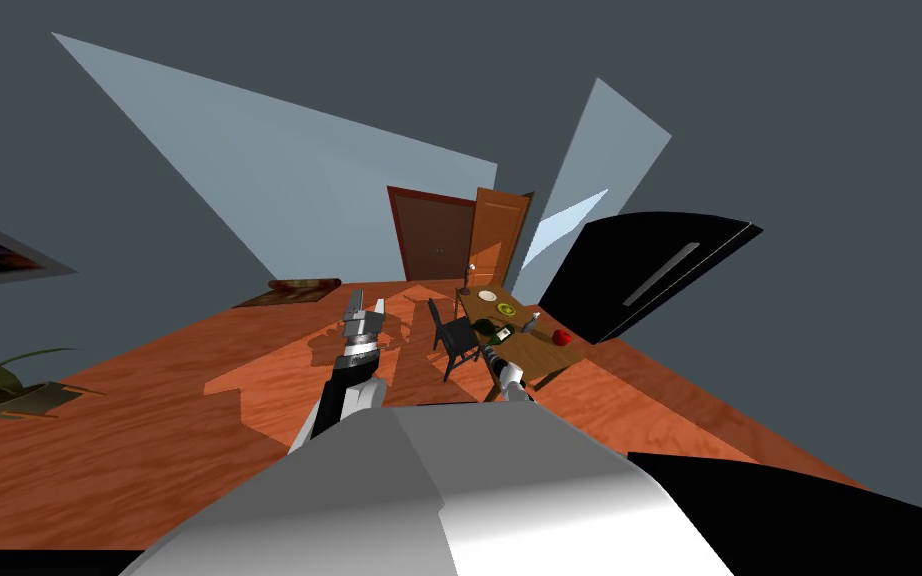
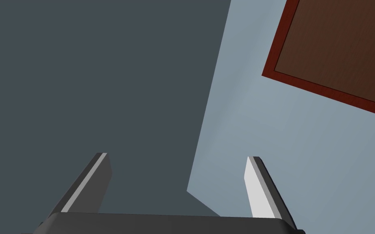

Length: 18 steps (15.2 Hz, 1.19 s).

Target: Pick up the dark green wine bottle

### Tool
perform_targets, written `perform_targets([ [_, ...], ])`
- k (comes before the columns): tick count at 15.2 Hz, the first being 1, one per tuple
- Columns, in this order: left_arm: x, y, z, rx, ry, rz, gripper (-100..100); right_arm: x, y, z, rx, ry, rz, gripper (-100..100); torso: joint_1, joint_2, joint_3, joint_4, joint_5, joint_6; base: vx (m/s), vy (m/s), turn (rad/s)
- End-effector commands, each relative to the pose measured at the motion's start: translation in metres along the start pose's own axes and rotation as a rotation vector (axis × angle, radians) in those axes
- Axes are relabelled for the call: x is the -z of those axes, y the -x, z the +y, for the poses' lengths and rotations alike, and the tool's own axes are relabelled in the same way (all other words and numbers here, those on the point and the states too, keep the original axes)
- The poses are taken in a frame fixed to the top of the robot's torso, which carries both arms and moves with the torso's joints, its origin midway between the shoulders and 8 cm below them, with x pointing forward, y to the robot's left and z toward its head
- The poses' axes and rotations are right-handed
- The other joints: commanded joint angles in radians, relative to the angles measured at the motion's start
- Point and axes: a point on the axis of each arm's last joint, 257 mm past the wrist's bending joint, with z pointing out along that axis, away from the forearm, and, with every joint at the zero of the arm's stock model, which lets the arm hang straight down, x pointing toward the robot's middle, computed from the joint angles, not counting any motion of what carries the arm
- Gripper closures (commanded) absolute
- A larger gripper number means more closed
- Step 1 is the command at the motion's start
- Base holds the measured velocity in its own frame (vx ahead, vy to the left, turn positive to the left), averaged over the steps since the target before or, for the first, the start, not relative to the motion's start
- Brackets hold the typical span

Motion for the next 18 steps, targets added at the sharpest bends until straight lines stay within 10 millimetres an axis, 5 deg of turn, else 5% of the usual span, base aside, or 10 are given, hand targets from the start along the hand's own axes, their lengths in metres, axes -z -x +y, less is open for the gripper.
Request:
perform_targets([
  [1,0.000,0.000,0.000,0.000,0.000,0.000,0,0.000,0.000,0.000,0.000,0.000,0.000,100,0.000,0.000,0.000,0.000,0.000,0.000,0.000,0.000,0.000],
  [3,0.000,0.000,0.000,0.000,0.000,0.000,0,0.000,0.000,0.000,0.000,0.000,0.000,100,0.000,0.000,0.000,0.000,0.000,0.000,0.000,0.000,0.000],
  [4,0.000,0.000,0.000,0.000,0.000,0.000,0,0.016,-0.043,0.018,0.075,0.030,0.077,100,0.000,0.000,0.000,0.000,0.000,0.000,0.035,0.010,0.042],
  [9,0.000,0.000,0.000,0.000,0.000,0.000,0,0.018,-0.042,0.013,0.038,-0.001,0.085,100,-0.003,-0.003,-0.002,-0.001,0.000,0.002,0.027,0.002,0.002],
  [10,0.000,0.000,0.000,0.000,0.000,0.000,0,0.037,-0.082,0.029,0.137,0.037,0.150,100,-0.003,-0.002,-0.002,-0.001,0.000,0.002,0.037,0.007,0.067],
  [15,0.000,0.000,0.000,0.000,0.000,0.000,0,0.037,-0.075,0.019,0.072,-0.011,0.153,100,-0.003,-0.004,-0.003,-0.001,0.000,0.002,0.037,0.005,0.014],
  [16,0.000,0.000,0.000,0.000,0.000,0.000,0,0.056,-0.110,0.033,0.159,0.026,0.210,100,-0.003,-0.003,-0.002,-0.001,0.000,0.002,0.031,0.010,0.067],
  [18,0.000,0.000,0.000,0.000,0.000,0.000,0,0.055,-0.095,0.033,0.180,0.020,0.179,100,-0.002,-0.004,-0.003,-0.001,0.001,0.002,0.053,0.013,0.040],
])
